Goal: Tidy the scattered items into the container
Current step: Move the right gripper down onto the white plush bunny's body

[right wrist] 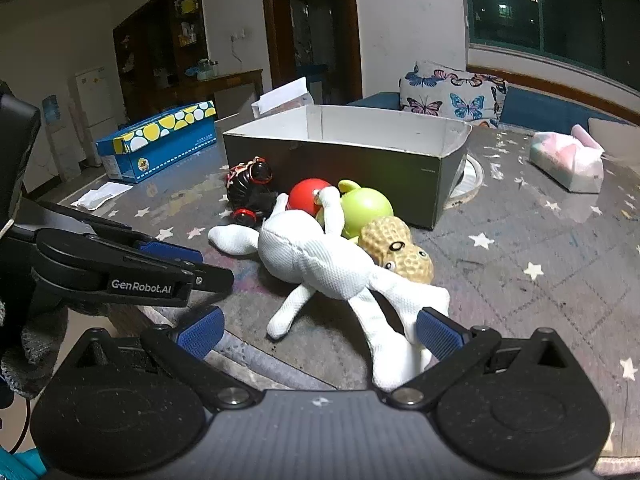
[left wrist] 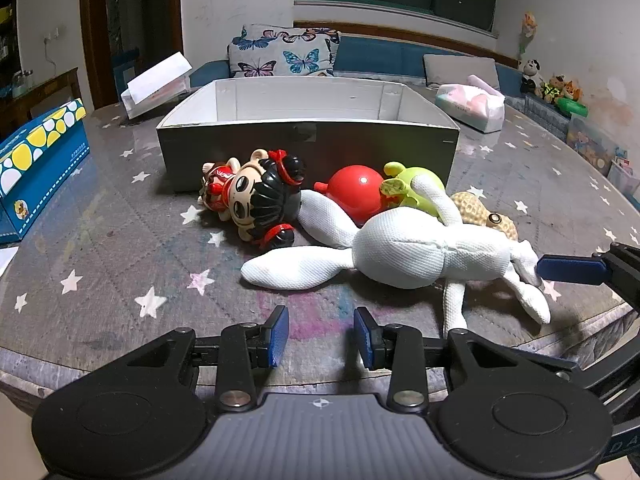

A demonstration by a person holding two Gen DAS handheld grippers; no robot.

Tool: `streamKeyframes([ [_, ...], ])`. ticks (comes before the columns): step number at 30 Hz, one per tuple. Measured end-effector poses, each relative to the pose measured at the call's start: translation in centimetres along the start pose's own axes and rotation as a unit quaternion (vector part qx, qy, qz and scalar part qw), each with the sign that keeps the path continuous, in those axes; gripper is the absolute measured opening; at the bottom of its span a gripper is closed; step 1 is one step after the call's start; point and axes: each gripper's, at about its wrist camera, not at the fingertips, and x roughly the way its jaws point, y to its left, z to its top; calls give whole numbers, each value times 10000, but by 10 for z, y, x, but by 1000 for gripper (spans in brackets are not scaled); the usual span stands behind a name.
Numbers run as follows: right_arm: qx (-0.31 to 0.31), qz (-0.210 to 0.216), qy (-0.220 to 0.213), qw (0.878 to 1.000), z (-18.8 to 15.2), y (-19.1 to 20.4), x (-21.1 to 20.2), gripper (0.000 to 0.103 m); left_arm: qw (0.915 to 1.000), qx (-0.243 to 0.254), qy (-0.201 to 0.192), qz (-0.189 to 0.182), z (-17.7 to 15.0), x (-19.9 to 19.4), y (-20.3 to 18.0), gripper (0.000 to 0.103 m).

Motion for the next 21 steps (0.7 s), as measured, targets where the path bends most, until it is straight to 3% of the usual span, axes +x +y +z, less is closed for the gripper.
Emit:
streamKeyframes([
  [21, -365, 145, -194, 9990, 17, 6, 10, 102, 9999, -119, 22, 4, 11, 11, 15, 38],
])
